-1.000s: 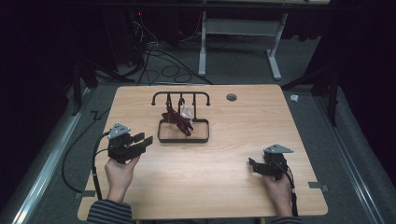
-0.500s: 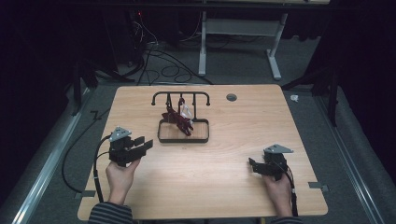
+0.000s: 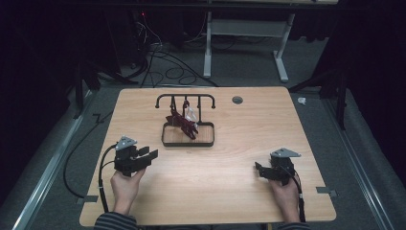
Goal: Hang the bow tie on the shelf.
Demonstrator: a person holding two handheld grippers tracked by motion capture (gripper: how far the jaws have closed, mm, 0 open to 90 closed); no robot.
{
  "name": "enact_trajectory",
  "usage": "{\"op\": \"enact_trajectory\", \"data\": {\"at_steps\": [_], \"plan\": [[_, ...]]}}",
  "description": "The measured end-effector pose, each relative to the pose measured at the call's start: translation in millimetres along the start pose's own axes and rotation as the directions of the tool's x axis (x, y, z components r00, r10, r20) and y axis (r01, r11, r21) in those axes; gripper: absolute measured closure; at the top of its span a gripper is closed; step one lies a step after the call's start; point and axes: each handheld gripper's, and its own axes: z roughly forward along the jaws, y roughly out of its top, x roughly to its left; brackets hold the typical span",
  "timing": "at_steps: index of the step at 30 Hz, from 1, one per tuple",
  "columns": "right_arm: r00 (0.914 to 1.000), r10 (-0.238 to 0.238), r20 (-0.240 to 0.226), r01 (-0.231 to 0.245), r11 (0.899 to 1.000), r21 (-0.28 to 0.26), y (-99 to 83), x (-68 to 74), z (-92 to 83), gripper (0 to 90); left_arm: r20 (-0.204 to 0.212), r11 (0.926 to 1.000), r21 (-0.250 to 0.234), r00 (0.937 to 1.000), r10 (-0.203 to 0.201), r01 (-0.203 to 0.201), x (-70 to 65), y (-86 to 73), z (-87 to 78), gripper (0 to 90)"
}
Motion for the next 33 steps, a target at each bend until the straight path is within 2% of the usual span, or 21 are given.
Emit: {"op": "enact_trajectory", "data": {"at_steps": [11,22,30,33], "plan": [[1.0,-0.001,0.0,0.001,1.0,0.0,0.0,0.0,0.0,26.9,-0.011,0.9995,0.029,0.9999,-0.012,0.013,0.6,-11.6,10.0,54.8],[1.0,-0.001,0.0,0.001,1.0,0.0,0.0,-0.1,0.0,26.9,-0.064,0.9978,0.067,0.9979,0.008,-0.004,2.7,-25.1,27.9,51.8],[1.0,-0.001,0.0,0.001,1.0,0.0,0.0,0.0,0.0,26.9,-0.12,0.9957,0.089,0.992,0.038,-0.028,4.8,-34.4,42.7,48.9],[1.0,-0.001,0.0,0.001,1.0,0.0,-0.1,0.0,0.0,26.9,-0.136,0.995,0.097,0.9901,0.034,-0.021,6.5,-38.7,47.9,47.4]]}}
